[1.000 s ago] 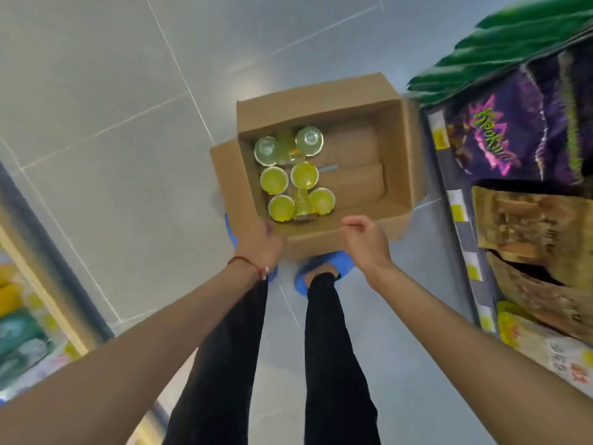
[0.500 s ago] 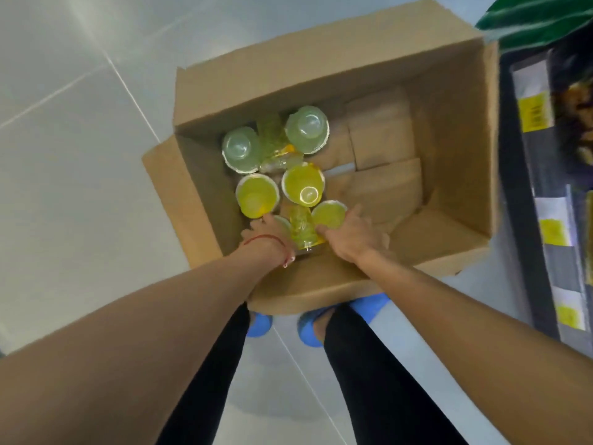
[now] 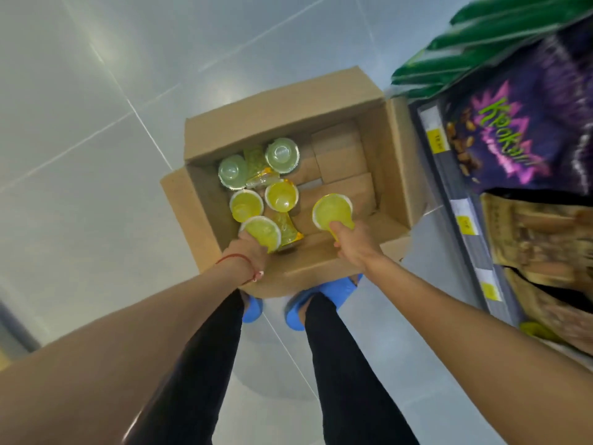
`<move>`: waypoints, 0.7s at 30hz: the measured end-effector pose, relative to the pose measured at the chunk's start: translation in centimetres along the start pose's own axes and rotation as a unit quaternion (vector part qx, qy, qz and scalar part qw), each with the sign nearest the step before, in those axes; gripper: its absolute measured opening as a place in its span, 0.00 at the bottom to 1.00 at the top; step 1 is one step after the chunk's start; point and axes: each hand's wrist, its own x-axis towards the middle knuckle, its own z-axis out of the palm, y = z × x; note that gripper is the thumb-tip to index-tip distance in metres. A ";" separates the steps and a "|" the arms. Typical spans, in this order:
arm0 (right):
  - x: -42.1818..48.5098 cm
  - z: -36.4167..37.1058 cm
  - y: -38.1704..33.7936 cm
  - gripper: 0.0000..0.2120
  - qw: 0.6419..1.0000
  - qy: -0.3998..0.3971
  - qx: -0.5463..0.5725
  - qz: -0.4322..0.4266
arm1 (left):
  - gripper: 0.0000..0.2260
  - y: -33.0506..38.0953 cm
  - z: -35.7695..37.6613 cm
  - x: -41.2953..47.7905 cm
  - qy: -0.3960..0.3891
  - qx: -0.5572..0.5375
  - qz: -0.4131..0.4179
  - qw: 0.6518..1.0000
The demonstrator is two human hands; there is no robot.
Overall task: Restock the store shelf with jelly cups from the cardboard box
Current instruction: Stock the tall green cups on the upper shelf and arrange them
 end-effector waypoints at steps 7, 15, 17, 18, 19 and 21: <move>-12.8 -7.2 0.7 0.07 0.943 -0.213 0.255 0.029 | 0.10 0.3 -4.9 -12.5 -0.078 -0.271 -0.012 0.959; -23.7 -8.0 4.2 0.25 0.837 -0.326 0.411 -0.157 | 0.14 0.5 -6.5 -20.9 -0.203 -0.306 0.125 0.922; -25.6 -7.3 5.2 0.29 0.843 -0.289 0.417 -0.179 | 0.11 0.2 -5.8 -22.5 -0.197 -0.325 0.148 0.913; -26.8 -6.9 6.0 0.29 0.856 -0.256 0.414 -0.176 | 0.10 0.2 -5.3 -23.9 -0.187 -0.319 0.174 0.913; -27.8 -6.4 7.0 0.28 0.873 -0.208 0.410 -0.162 | 0.09 0.3 -5.0 -26.1 -0.191 -0.312 0.212 0.906; -29.9 -5.5 8.7 0.28 0.896 -0.125 0.404 -0.137 | 0.10 0.0 -4.6 -29.6 -0.207 -0.282 0.271 0.896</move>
